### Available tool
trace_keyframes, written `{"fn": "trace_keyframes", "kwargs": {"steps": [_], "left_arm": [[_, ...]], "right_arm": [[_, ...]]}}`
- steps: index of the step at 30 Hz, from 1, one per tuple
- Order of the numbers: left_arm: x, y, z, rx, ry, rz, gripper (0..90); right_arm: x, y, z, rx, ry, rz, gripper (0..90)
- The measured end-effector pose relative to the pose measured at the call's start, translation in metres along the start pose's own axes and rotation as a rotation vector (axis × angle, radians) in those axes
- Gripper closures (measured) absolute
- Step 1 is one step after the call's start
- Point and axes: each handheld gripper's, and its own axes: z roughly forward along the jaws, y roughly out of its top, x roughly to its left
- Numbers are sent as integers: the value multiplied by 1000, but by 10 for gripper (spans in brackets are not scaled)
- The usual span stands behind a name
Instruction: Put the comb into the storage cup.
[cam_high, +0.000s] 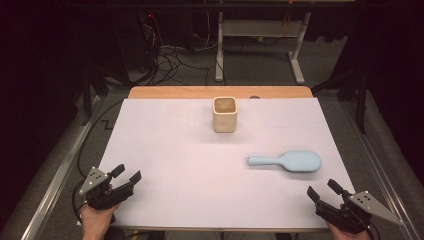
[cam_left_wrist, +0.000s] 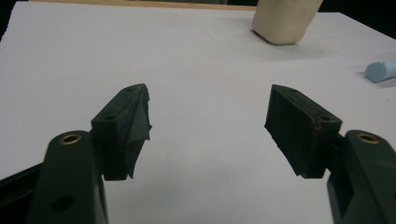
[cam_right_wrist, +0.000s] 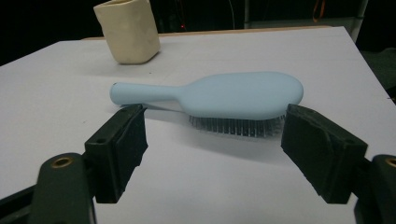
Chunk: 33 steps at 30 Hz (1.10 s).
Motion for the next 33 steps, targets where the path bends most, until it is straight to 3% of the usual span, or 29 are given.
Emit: {"fn": "trace_keyframes", "kwargs": {"steps": [9, 33], "left_arm": [[-6, -1, -2, -1, -23, 34, 317], [-6, -1, 1, 10, -29, 28, 317]], "right_arm": [[-2, 1, -7, -44, 10, 26, 250], [6, 4, -4, -32, 22, -8, 276]]}}
